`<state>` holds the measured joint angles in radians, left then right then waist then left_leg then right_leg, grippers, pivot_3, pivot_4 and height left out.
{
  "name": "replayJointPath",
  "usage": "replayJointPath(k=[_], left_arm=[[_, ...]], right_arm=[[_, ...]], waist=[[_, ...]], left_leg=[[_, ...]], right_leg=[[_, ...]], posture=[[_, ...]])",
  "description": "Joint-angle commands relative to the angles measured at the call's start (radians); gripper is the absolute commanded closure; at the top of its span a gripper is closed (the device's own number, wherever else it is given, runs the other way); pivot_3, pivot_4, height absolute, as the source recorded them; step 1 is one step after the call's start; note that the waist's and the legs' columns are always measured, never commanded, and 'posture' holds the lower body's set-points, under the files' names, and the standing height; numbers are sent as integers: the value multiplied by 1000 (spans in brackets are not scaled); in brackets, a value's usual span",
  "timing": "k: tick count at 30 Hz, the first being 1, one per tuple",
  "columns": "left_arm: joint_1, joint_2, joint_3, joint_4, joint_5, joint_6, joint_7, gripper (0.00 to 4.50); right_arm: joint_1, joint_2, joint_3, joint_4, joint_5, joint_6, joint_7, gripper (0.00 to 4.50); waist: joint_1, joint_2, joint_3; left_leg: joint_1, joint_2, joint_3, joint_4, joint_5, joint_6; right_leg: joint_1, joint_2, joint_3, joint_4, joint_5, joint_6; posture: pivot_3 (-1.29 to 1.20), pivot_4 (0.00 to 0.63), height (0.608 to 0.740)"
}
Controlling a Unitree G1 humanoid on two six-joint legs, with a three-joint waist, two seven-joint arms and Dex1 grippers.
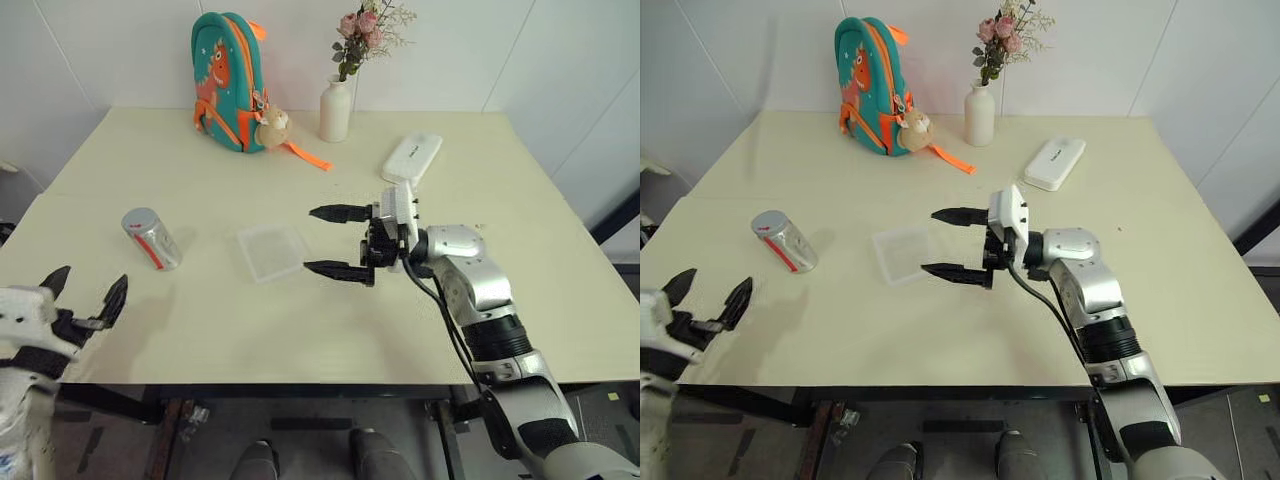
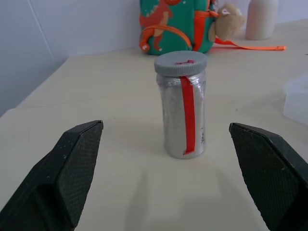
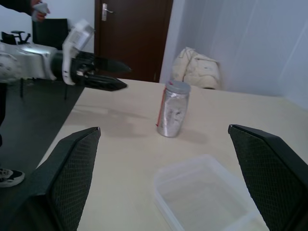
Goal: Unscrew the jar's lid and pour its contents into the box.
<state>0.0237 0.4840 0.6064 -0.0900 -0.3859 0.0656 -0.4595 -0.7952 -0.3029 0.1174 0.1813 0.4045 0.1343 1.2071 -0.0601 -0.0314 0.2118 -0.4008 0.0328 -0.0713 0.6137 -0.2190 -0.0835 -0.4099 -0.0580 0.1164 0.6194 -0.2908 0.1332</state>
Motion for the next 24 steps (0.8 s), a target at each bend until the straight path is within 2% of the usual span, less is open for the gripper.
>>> replayJointPath(k=[1, 6, 22, 24], left_arm=[[-77, 24, -26, 101, 26, -72, -4, 20], [-197, 42, -67, 251, 49, -136, -12, 20], [-505, 81, -171, 715, 97, -302, -59, 20], [-535, 83, -187, 753, 100, -315, -77, 415]], right_arm=[[-29, 6, -10, -45, 10, -7, -15, 0], [-15, 4, -10, -99, 22, 15, -38, 0], [87, -25, -9, -247, 37, 98, -105, 0], [89, -22, -12, -254, 38, 101, -116, 0]], waist=[[0, 0, 0], [-1, 0, 0], [4, 0, 0], [2, 0, 0]], left_leg=[[0, 0, 0, 0, 0, 0], [0, 1, 0, -4, 0, 0], [-1, 1, -1, -4, -1, -1], [-2, 1, -1, -4, -1, -1]], right_leg=[[-1, 0, 0, 0, 0, 0], [-4, 1, -1, 4, 7, 14], [-4, 1, -2, 3, 8, 16], [-4, 1, -2, 3, 8, 16]], posture=[[0, 150, 740], [0, 150, 740], [0, 150, 740], [0, 150, 740]])
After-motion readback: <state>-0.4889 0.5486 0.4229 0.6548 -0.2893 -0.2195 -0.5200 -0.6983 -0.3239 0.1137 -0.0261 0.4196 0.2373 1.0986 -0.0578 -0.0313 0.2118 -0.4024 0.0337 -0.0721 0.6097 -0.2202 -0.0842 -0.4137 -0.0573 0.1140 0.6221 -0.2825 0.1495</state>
